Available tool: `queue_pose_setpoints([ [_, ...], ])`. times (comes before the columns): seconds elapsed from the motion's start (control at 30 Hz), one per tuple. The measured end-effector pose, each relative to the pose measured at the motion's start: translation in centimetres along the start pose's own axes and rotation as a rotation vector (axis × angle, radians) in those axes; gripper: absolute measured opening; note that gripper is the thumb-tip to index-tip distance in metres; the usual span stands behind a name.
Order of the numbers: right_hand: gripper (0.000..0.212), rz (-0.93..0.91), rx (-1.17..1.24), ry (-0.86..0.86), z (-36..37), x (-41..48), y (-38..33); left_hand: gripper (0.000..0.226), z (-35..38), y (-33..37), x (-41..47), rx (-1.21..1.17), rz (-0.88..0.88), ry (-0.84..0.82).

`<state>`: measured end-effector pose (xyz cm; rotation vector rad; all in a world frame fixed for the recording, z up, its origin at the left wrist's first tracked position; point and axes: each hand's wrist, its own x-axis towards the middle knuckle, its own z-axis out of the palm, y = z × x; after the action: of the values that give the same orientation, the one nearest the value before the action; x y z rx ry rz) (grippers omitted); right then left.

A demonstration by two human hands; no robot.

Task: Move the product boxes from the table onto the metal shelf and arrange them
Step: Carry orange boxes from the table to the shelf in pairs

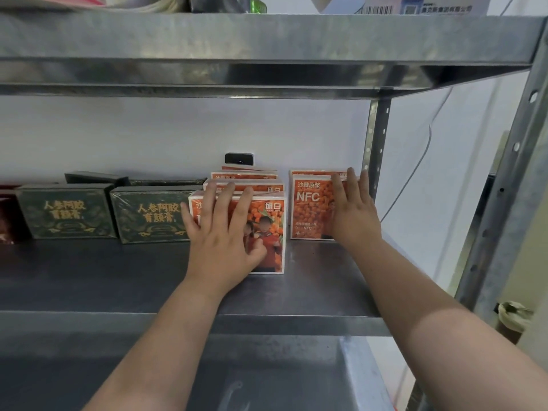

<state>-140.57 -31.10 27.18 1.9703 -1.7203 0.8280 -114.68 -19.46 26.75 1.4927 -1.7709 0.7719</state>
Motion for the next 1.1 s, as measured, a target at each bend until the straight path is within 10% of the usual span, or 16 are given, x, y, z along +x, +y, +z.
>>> queue_pose_setpoints([
  [0.53,0.088,-0.074,0.027,0.098,-1.3,-2.9,-0.7,0.05,0.6,-0.3,-1.9,-0.167,0.114,0.432],
  [0.87,0.088,-0.009,0.044,-0.051,-2.5,-1.1,-1.2,0.007,-1.4,-0.1,-3.3,-0.311,0.134,-0.13],
  [1.1,0.087,0.038,0.002,-0.168,-3.6,0.4,-1.9,0.027,-0.9,0.0,-3.2,-0.258,0.193,-0.378],
])
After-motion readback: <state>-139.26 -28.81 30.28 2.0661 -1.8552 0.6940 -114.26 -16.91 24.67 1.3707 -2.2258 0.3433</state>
